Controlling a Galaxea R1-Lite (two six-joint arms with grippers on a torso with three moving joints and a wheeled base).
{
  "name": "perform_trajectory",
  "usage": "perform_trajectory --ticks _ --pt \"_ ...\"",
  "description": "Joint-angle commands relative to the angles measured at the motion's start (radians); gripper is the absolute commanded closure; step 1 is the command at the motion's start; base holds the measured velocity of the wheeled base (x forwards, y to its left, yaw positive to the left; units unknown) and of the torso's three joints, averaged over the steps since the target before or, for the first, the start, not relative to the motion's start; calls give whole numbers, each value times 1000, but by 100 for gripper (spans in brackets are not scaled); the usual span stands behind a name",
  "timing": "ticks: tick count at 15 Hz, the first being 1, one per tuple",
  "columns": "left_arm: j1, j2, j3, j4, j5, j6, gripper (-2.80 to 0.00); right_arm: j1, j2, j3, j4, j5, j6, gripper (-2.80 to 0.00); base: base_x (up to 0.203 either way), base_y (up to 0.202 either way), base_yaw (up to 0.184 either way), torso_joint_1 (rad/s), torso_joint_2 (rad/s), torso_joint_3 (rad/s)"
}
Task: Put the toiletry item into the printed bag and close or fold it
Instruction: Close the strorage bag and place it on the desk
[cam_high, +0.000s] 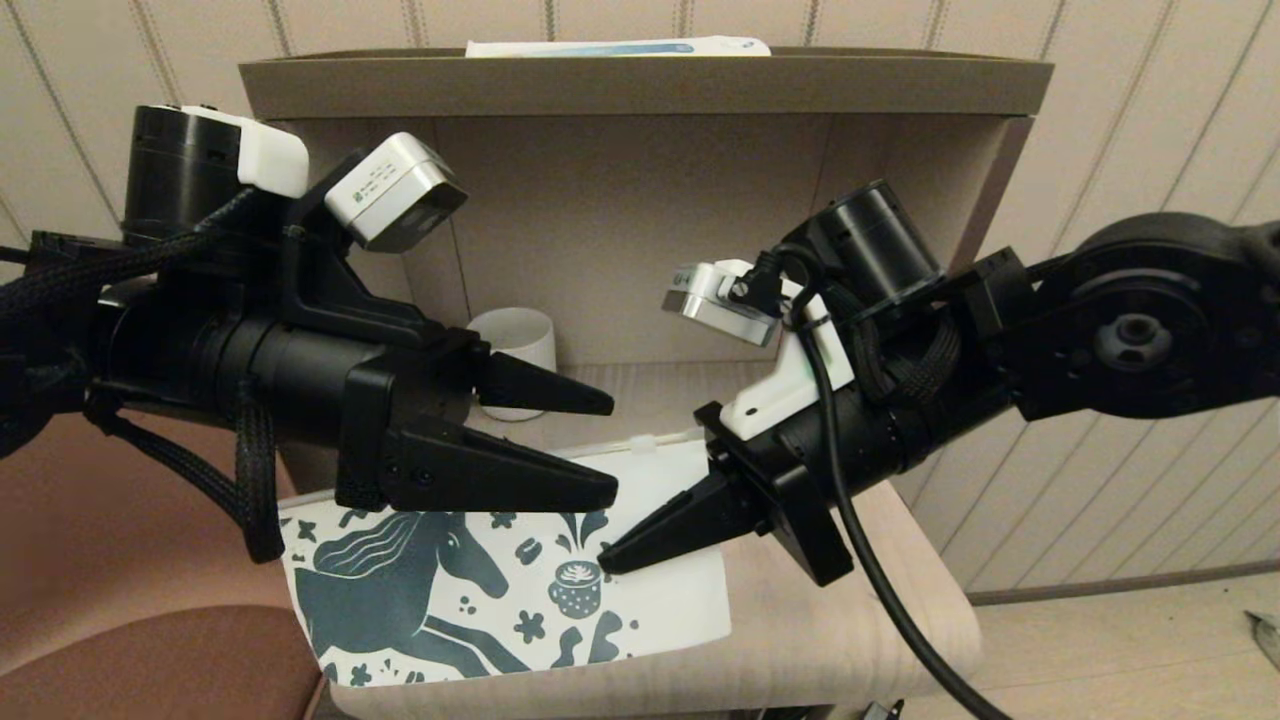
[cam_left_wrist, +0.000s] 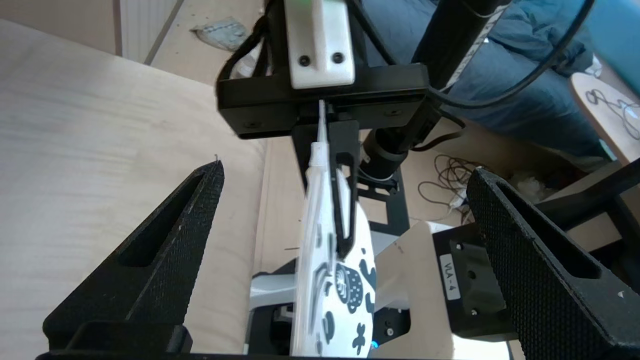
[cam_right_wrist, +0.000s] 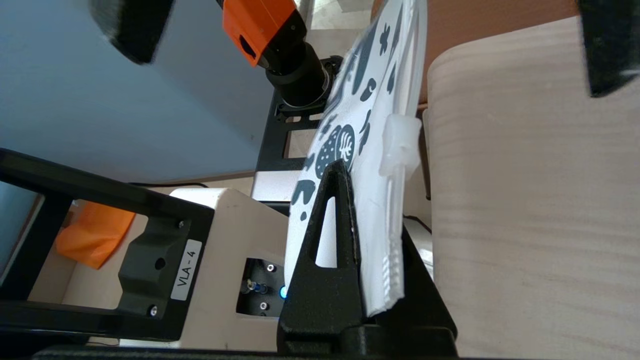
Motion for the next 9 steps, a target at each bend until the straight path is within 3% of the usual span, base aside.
perform_trajectory --ticks 1,4,6,9 --pt "0 -3 7 0 -2 4 -280 4 -5 3 1 -2 3 0 0 0 0 0 0 0" --pt "-1 -4 10 1 -13 7 -280 18 -35 34 -23 -56 24 0 0 0 0 0 0 0" --pt "0 -5 7 2 -61 5 -280 23 -38 49 -31 -54 29 0 0 0 0 0 0 0" --pt "0 -5 4 1 -63 2 -280 30 -36 49 -63 -57 30 0 0 0 0 0 0 0"
